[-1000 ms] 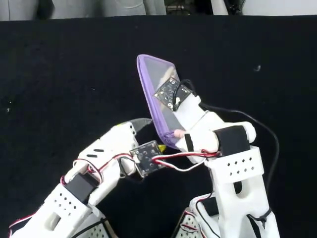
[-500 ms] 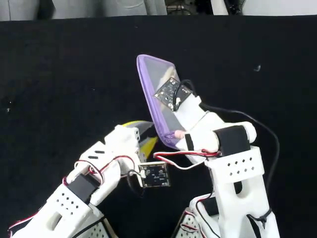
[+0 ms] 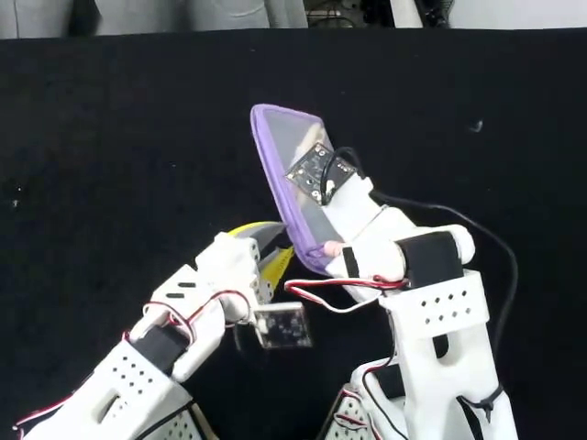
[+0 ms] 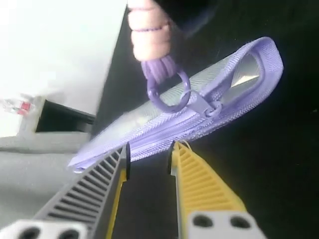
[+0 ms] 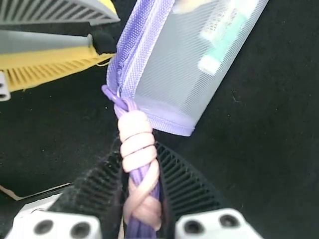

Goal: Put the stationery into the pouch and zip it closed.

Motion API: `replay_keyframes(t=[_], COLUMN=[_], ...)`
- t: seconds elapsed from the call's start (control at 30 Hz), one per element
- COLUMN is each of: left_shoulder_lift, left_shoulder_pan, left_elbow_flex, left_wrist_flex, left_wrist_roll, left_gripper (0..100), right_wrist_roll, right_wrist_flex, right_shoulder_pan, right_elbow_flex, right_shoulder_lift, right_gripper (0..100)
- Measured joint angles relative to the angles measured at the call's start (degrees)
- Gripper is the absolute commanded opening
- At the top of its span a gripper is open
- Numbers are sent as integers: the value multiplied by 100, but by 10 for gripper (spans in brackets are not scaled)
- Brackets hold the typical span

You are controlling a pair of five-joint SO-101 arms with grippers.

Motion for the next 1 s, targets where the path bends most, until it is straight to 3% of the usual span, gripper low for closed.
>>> replay_keyframes(t=[0.27,0.47,0.7,1.0], left_shoulder_lift=[589,1811,3464,3218], left_shoulder_pan=[-782,-1143,-1143,-545], left_elbow_flex=[-712,-2593,-4132,-3613], left_wrist_flex=[44,1354,3042,2927], left_wrist_roll=[1538,1714,765,-220], left_gripper=[153,153,148,152], right_wrist_roll=[0,0,-44,-26], right_wrist_flex=[0,0,0,18], right_shoulder_pan=[18,18,308,730], right_elbow_flex=[0,0,-35,-220], right_shoulder_lift=[0,0,9,-9], right_gripper=[11,11,11,11])
